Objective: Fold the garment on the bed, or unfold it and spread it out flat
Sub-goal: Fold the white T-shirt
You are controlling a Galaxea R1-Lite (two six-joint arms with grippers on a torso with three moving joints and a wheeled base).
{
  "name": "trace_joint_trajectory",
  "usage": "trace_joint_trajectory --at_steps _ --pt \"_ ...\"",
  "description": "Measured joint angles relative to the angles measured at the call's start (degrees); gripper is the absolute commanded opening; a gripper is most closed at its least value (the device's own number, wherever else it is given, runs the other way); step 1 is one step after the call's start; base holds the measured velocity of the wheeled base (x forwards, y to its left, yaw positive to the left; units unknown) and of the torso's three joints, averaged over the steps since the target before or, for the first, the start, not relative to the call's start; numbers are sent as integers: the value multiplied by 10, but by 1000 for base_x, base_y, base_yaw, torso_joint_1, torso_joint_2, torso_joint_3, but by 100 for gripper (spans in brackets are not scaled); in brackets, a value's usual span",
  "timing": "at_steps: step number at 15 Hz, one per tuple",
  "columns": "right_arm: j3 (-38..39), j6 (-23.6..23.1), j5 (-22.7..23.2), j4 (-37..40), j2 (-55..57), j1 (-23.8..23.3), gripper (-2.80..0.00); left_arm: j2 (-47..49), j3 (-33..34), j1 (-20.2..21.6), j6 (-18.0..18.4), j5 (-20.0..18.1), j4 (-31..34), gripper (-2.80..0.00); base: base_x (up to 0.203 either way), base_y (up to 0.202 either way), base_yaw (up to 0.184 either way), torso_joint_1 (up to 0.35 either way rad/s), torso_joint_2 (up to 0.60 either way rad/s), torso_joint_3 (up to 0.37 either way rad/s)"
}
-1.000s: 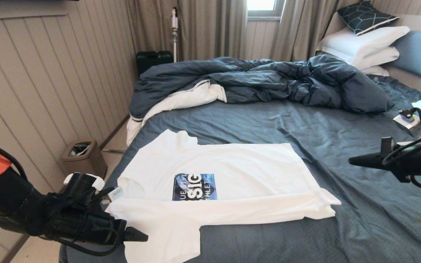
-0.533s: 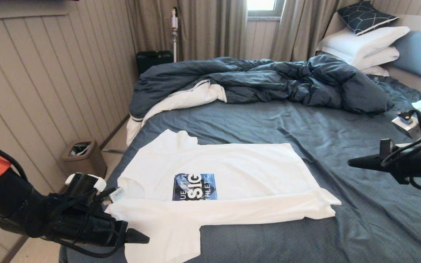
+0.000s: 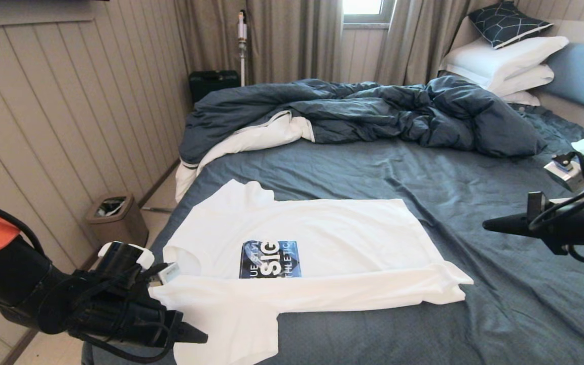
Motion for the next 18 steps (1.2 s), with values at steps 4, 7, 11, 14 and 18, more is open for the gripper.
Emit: trace_joint_trajectory --at_steps 4,7,11,14,18 --pt "-1 0 -1 0 -1 0 -280 0 1 0 4 1 0 -280 0 0 0 0 0 0" --pt "-3 0 0 0 -2 -1 -280 -5 5 0 5 1 1 -280 0 0 0 0 0 0" --pt "-2 0 0 0 -3 0 -280 -21 7 -1 2 -1 1 -280 0 0 0 0 0 0" --pt "0 0 0 0 -4 0 -280 -53 -10 -5 -15 -13 10 -280 0 0 0 0 0 0" --pt "-1 0 0 0 -2 0 -280 -113 -110 -5 -54 -65 121 -280 0 0 0 0 0 0"
